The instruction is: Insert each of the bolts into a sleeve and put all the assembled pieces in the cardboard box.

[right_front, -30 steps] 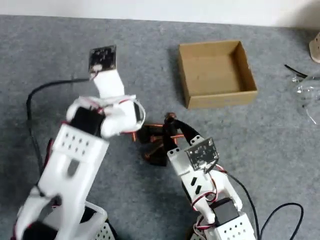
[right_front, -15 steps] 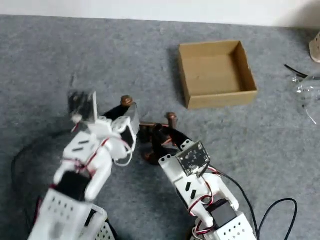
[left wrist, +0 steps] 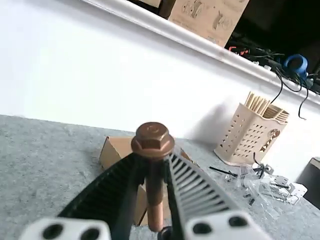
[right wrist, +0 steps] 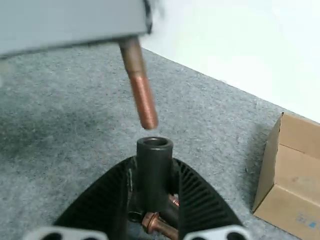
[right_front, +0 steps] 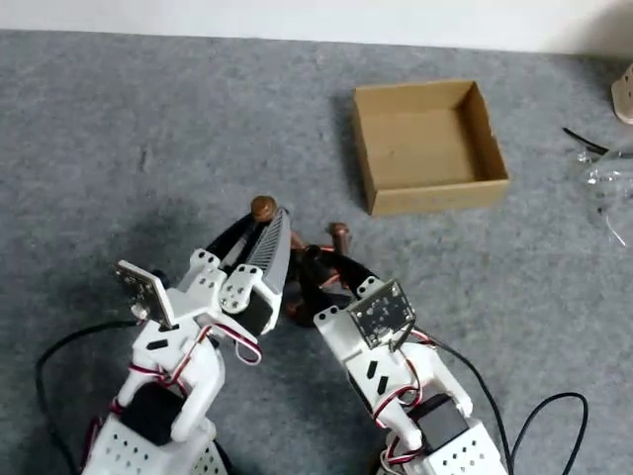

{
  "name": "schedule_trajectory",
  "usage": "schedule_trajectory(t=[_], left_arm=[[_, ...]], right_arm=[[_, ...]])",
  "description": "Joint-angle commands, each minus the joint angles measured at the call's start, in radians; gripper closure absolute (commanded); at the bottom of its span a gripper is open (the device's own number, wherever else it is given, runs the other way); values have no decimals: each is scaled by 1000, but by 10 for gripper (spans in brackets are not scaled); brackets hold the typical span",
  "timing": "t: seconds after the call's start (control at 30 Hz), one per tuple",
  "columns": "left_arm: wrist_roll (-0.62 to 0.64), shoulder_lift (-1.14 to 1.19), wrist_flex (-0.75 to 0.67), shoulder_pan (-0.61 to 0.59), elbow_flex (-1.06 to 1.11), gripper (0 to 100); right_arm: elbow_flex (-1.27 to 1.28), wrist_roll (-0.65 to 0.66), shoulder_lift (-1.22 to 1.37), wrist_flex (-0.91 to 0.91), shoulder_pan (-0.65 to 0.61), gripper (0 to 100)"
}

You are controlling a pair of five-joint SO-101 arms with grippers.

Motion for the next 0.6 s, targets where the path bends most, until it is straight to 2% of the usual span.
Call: schedule_trajectory(t=[0.0, 0.1, 0.27, 0.4, 0.57], left_arm=[[-3, -16, -66, 18, 1, 996], [-3, -16, -64, 38, 2, 996], [-11, -16, -32, 145, 18, 996], [-9, -16, 34, 153, 13, 996], [-9, -16, 41, 145, 8, 996]], right_arm=[[131, 14, -22, 1, -10, 995], [131, 14, -22, 1, -10, 995], [131, 14, -22, 1, -10, 995], [133, 15, -22, 1, -10, 995], [134, 15, -22, 1, -5, 995]])
